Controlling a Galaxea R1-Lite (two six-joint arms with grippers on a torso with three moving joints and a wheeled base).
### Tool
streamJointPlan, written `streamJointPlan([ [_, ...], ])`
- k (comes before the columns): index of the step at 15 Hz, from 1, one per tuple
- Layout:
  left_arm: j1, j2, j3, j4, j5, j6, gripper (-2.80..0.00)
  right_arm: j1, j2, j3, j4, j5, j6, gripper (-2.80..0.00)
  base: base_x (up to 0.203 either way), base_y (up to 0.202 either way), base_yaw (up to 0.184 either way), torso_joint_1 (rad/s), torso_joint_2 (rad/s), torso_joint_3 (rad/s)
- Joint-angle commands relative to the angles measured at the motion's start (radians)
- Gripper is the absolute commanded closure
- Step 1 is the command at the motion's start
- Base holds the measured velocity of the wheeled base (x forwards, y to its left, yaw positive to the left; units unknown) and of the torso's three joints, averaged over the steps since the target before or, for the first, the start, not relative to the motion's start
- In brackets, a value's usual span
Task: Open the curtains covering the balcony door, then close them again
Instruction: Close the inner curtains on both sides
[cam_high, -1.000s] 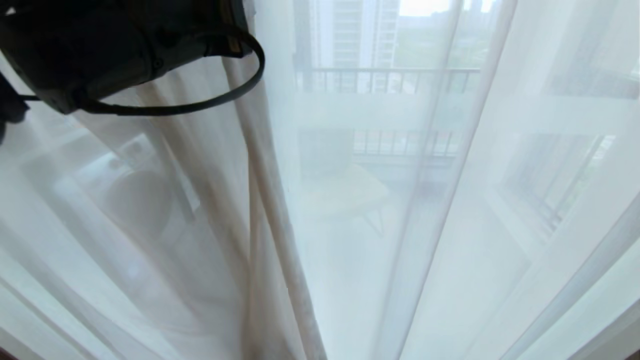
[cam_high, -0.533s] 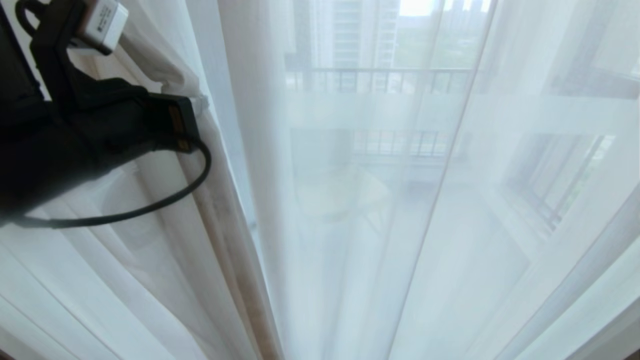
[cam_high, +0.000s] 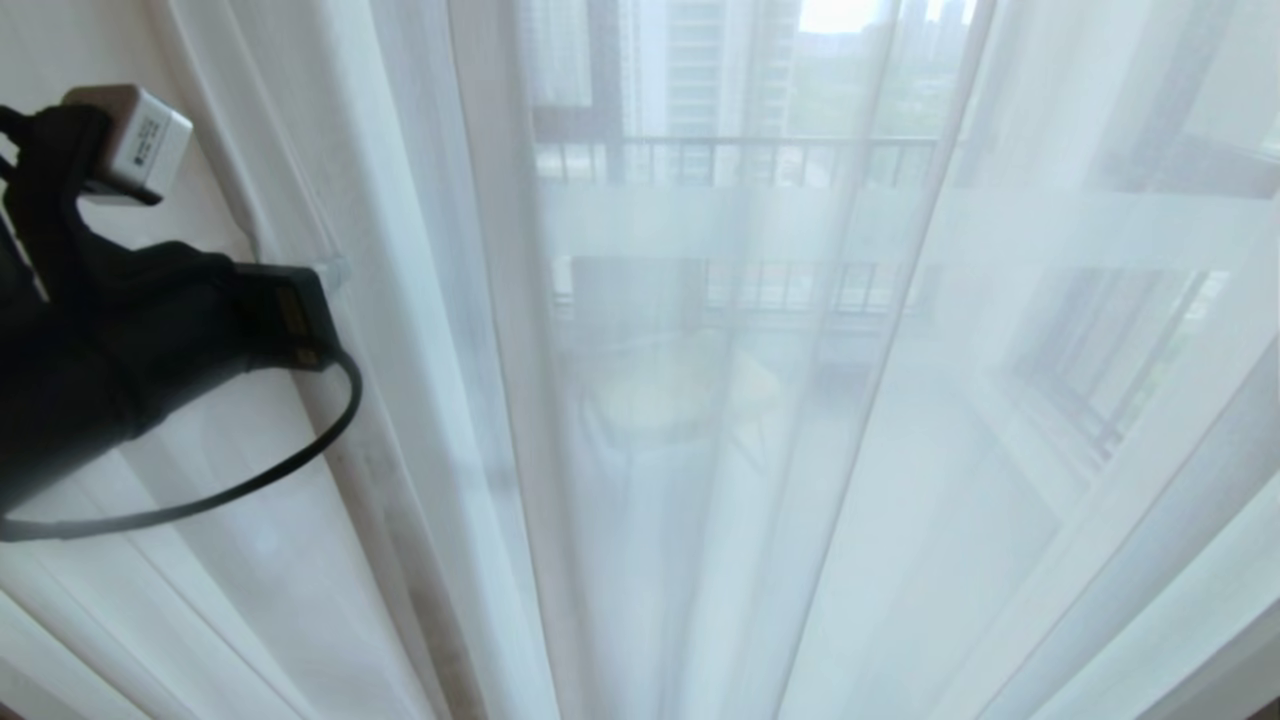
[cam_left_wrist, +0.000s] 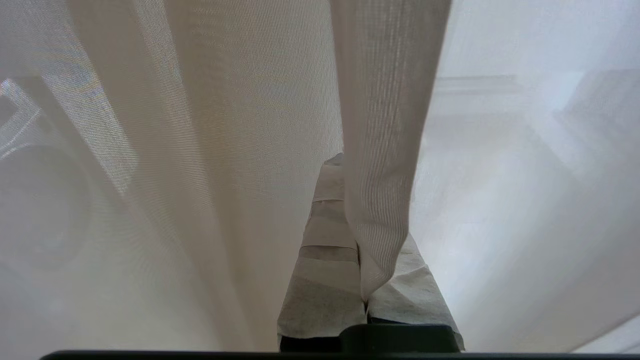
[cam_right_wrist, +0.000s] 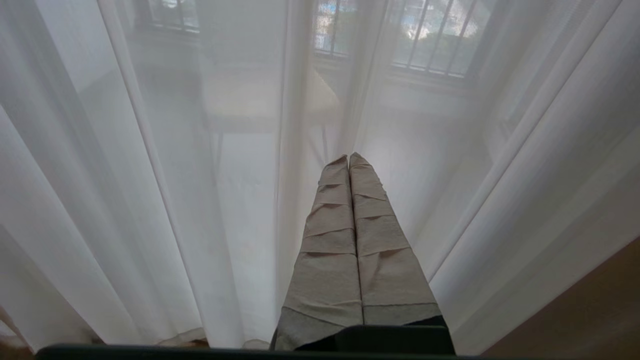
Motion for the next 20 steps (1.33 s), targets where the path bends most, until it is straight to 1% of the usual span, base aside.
streamJointPlan([
  [1, 0.019, 0.013, -0.005, -0.002, 0.0, -0.001, 0.0, 0.0, 0.001, 0.0, 0.0, 0.001, -0.001, 0.0, 0.0, 0.0, 0.0, 0.0, 0.0, 0.0],
  [4, 0.027, 0.039, -0.007, -0.056, -0.001, -0.001, 0.0, 0.0, 0.001, 0.0, -0.001, 0.001, -0.001, 0.0, 0.0, 0.0, 0.0, 0.0, 0.0, 0.0],
  [6, 0.027, 0.044, -0.007, -0.066, -0.001, -0.001, 0.0, 0.0, 0.001, 0.0, -0.001, 0.001, -0.001, 0.0, 0.0, 0.0, 0.0, 0.0, 0.0, 0.0],
  [7, 0.027, 0.044, -0.007, -0.068, -0.001, -0.001, -2.8, 0.0, 0.001, 0.0, 0.0, 0.001, -0.001, 0.0, 0.0, 0.0, 0.0, 0.0, 0.0, 0.0],
  [10, 0.026, 0.029, -0.007, -0.067, 0.002, 0.001, -2.8, 0.0, 0.001, 0.0, 0.0, 0.001, -0.001, 0.0, 0.0, 0.0, 0.0, 0.0, 0.0, 0.0],
  [14, 0.026, -0.061, 0.028, -0.052, 0.002, 0.002, -2.8, 0.0, 0.001, 0.0, 0.0, 0.001, -0.001, 0.0, 0.0, 0.0, 0.0, 0.0, 0.0, 0.0],
  [18, 0.026, -0.197, 0.105, -0.048, 0.003, 0.002, -2.8, 0.001, 0.001, 0.0, 0.0, 0.001, -0.001, 0.0, 0.0, 0.0, 0.0, 0.0, 0.0, 0.0],
  [20, 0.027, -0.28, 0.135, -0.013, 0.003, 0.002, -2.8, 0.001, 0.001, 0.0, 0.0, 0.001, -0.001, 0.0, 0.0, 0.0, 0.0, 0.0, 0.0, 0.0],
])
